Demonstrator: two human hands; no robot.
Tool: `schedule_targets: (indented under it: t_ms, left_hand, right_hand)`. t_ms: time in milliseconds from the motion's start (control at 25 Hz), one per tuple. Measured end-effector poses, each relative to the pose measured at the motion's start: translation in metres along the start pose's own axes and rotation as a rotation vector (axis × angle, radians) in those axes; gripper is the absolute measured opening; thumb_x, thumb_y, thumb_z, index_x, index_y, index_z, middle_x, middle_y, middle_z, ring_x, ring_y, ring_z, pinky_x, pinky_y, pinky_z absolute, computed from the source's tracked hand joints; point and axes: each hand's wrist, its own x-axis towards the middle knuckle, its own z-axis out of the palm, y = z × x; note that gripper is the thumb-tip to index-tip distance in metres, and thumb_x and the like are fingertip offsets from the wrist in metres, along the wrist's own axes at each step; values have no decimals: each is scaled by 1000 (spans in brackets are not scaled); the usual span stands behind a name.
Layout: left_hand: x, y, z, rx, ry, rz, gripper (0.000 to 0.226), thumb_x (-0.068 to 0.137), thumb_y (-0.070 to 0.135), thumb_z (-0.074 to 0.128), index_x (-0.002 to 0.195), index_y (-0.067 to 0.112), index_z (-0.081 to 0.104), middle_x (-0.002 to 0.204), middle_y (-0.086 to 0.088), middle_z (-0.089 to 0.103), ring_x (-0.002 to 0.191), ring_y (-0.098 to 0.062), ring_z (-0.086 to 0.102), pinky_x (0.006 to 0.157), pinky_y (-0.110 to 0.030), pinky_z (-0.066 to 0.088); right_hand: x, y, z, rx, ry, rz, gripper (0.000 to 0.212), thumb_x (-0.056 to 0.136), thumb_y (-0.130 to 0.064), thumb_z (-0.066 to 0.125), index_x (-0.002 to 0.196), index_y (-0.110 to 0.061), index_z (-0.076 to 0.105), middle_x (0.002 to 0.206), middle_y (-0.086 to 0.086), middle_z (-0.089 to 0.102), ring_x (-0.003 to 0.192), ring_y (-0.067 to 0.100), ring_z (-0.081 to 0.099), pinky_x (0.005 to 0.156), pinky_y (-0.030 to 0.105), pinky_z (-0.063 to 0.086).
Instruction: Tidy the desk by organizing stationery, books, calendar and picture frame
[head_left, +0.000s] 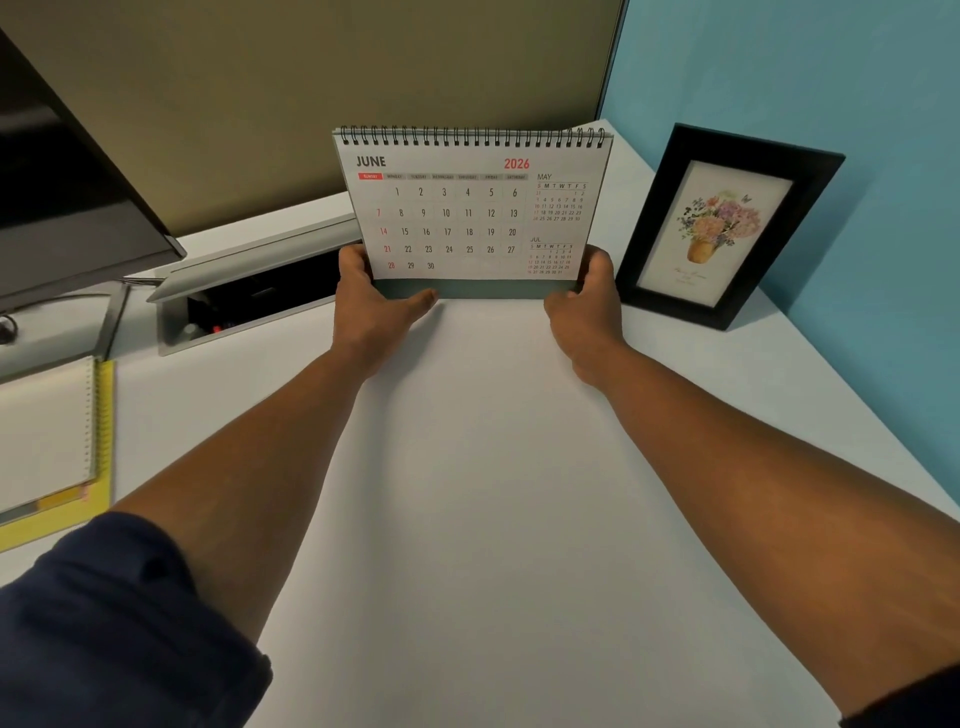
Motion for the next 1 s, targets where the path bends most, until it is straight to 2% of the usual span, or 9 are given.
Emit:
schedule_targets:
  t_ms: [80,280,400,520,600,760,1000]
  left_hand:
    - [-4,0,0,17,19,9,77,68,19,92,122,22,38,124,8,57,118,-10,57,106,-30,49]
    - [-21,-5,-3,81,53,42,79,66,27,93,125,21,40,124,9,54,117,-11,55,104,-22,45]
    - [-34,-11,-6,115,70,42,86,65,34,92,131,22,38,130,8,50,121,-10,49,107,-27,43]
    - [-49,-15,-10,152,54,19,94,66,40,91,140,24,35,140,8,45,128,-12,45,111,-35,42]
    - [-53,-16,-12,179,21,14,102,66,44,90,148,26,31,150,8,41,136,-14,41,114,-40,39]
    - [-56,-16,-14,199,-4,-3,111,66,46,90,153,33,23,156,10,36,142,-16,36,117,-46,37]
    - [-55,-9,-9,252,-48,24,121,69,44,89,158,36,7,158,8,32,143,-19,33,118,-42,33]
  right_hand:
    - [-1,3,-2,24,11,-4,59,86,12,51,135,-20,41,132,-1,57,116,13,55,64,2,46]
    - [-10,11,-3,38,18,16,65,85,10,50,142,-20,40,145,-5,51,134,16,49,71,3,42]
    - [-22,13,-4,24,29,43,68,88,6,51,148,-23,35,153,-6,43,139,18,44,75,11,40]
    - [-39,13,-6,21,13,53,75,92,4,52,155,-24,25,159,-4,34,142,20,40,91,21,40]
    - [-46,11,-8,18,-13,46,76,93,2,52,157,-26,22,160,-4,32,143,21,39,95,25,38]
    - [-50,8,-11,20,-39,67,78,94,1,52,158,-28,19,161,-4,29,144,20,37,96,26,38]
    - [-48,5,-11,21,-118,54,84,93,4,50,158,-36,15,162,-5,27,146,23,33,95,28,37]
